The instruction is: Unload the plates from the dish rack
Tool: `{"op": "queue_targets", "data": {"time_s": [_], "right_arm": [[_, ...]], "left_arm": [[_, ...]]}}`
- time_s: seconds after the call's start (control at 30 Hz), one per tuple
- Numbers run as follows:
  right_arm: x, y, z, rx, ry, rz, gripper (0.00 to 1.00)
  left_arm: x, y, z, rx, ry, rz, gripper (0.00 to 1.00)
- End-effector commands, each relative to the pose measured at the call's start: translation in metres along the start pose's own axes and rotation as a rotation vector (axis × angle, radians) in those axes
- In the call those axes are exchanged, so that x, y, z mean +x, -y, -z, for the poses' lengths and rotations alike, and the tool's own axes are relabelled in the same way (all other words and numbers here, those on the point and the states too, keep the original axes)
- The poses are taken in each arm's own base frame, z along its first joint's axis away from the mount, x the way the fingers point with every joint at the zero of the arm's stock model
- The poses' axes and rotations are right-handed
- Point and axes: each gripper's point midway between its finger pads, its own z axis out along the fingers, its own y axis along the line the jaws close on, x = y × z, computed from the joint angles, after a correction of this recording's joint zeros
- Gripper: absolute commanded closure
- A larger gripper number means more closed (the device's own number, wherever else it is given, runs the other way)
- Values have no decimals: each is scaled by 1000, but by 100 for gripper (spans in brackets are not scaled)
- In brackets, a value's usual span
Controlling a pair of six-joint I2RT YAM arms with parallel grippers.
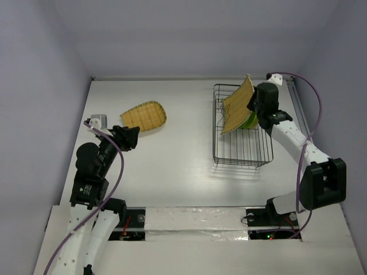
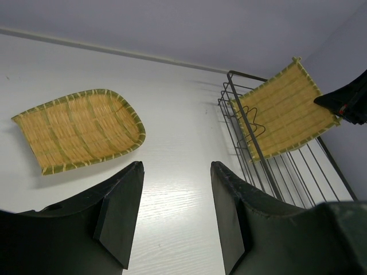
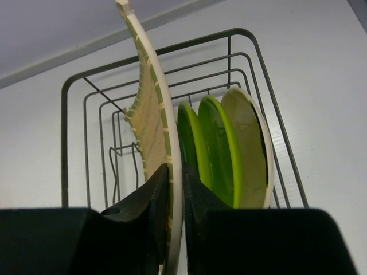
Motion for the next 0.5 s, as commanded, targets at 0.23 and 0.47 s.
{"op": "queue_targets", "data": {"time_s": [0.23, 0.47], "right_arm": [[-76, -15, 27, -51, 164, -31, 100], [-128, -20, 61, -87, 281, -35, 100]], "left_arm": [[-24, 13, 3, 44, 76, -9, 53], [-24, 14, 4, 52, 77, -7, 53]]}}
